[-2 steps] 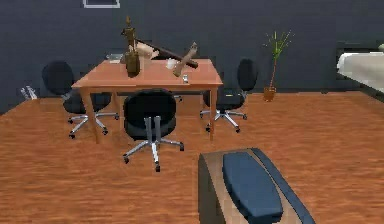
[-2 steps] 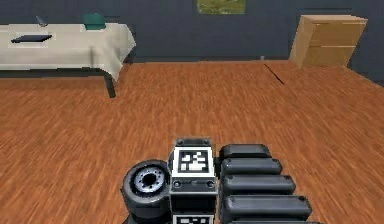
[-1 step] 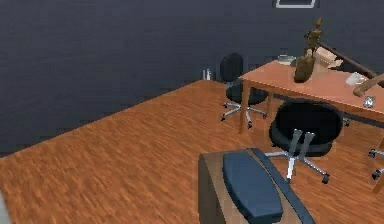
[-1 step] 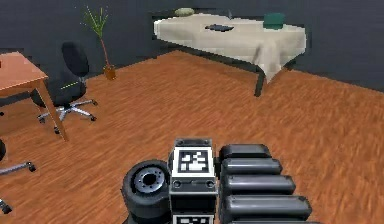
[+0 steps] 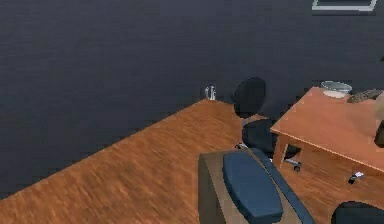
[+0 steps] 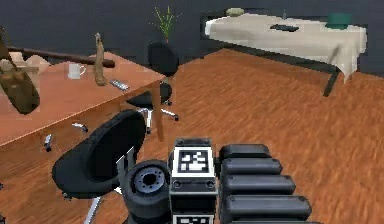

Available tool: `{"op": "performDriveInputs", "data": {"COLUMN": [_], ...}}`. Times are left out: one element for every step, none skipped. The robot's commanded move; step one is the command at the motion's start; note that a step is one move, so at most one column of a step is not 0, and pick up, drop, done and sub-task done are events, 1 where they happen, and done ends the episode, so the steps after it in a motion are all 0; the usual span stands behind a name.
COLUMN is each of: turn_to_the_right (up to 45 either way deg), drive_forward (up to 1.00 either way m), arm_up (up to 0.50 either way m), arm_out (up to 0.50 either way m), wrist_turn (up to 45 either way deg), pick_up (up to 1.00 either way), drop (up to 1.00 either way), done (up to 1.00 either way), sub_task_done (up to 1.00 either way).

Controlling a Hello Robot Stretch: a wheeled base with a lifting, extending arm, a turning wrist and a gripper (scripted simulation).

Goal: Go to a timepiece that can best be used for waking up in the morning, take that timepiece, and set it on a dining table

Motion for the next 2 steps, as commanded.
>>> {"op": "performDriveInputs", "data": {"turn_to_the_right": [0.0, 39.0], "drive_forward": [0.70, 0.00], "arm_up": [0.00, 0.00], "arm_out": [0.00, 0.00], "wrist_turn": [0.0, 0.0], "pick_up": [0.00, 0.00], "drop": [0.00, 0.00], "done": [0.00, 0.00], "sub_task_done": [0.00, 0.00]}}
